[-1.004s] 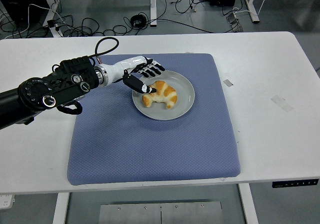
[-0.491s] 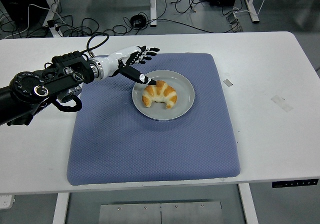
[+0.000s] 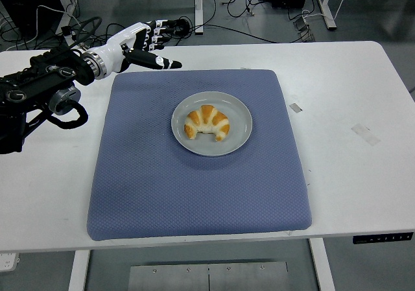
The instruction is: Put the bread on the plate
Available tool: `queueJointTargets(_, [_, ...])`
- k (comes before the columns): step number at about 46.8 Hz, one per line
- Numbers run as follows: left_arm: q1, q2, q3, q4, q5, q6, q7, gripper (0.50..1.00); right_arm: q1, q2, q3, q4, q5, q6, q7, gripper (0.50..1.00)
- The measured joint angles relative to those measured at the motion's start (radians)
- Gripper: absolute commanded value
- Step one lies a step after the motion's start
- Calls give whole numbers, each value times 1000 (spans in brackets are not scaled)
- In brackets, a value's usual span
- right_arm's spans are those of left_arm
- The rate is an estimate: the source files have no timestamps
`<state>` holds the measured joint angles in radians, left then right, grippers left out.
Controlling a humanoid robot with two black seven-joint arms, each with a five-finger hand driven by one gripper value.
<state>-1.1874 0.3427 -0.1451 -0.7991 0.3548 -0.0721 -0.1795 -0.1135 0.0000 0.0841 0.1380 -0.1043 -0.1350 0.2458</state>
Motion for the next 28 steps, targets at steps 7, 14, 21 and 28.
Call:
queueJointTargets(7, [5, 41, -34, 2, -1, 0, 0, 963, 0, 0, 0, 0, 0, 0, 0, 1000])
queueJointTargets(14, [5, 65, -50, 2, -1, 0, 0, 963, 0, 0, 0, 0, 0, 0, 0, 1000])
queueJointTargets(21, [6, 84, -61, 5, -1, 0, 0, 963, 0, 0, 0, 0, 0, 0, 0, 1000])
queueJointTargets(28, [7, 94, -73, 17, -1, 0, 0, 963, 0, 0, 0, 0, 0, 0, 0, 1000])
